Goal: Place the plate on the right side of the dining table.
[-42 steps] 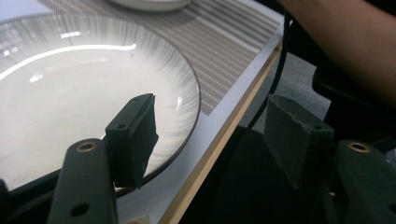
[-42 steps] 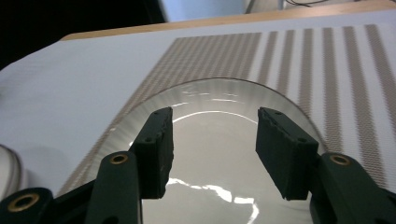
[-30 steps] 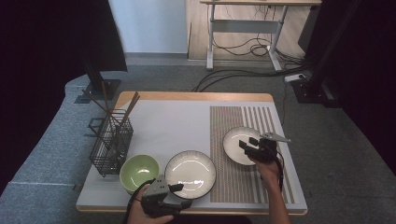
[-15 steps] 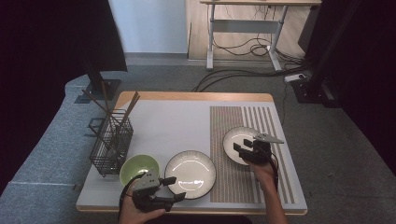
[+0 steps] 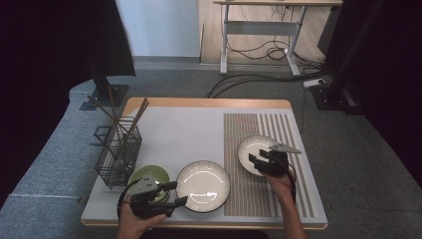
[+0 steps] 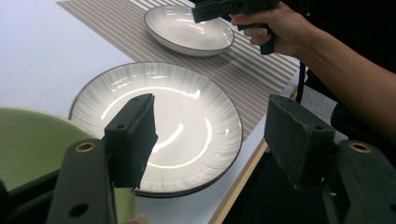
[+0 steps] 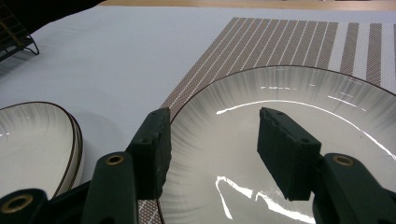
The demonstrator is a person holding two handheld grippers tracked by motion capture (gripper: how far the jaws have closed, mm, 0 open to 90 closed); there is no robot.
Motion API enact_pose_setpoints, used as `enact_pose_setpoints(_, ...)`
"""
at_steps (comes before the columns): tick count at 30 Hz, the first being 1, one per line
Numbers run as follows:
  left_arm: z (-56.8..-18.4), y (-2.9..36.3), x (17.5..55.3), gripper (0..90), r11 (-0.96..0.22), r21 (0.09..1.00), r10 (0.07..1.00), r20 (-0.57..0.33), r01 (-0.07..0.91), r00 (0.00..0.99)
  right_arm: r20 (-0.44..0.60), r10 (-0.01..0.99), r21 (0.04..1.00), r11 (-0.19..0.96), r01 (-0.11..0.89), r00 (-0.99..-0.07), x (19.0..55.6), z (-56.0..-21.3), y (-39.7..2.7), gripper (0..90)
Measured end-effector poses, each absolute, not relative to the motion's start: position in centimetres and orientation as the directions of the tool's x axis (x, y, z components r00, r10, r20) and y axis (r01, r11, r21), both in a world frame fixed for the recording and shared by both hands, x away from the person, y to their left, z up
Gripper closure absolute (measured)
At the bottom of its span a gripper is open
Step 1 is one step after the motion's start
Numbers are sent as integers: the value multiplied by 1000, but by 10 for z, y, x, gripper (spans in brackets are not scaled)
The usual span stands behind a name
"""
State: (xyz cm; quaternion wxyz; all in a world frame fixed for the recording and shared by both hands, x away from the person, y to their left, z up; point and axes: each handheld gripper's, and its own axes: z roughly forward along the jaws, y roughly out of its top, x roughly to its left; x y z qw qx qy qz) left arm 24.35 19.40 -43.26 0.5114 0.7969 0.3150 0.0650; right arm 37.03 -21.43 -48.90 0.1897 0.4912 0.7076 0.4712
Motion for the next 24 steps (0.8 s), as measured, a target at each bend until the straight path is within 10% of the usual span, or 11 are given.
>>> enact_pose_setpoints(24, -426, 239, 260, 342, -185, 866, 649, -247, 464, 720, 190, 881, 854, 70, 516, -434, 369, -490, -214, 454)
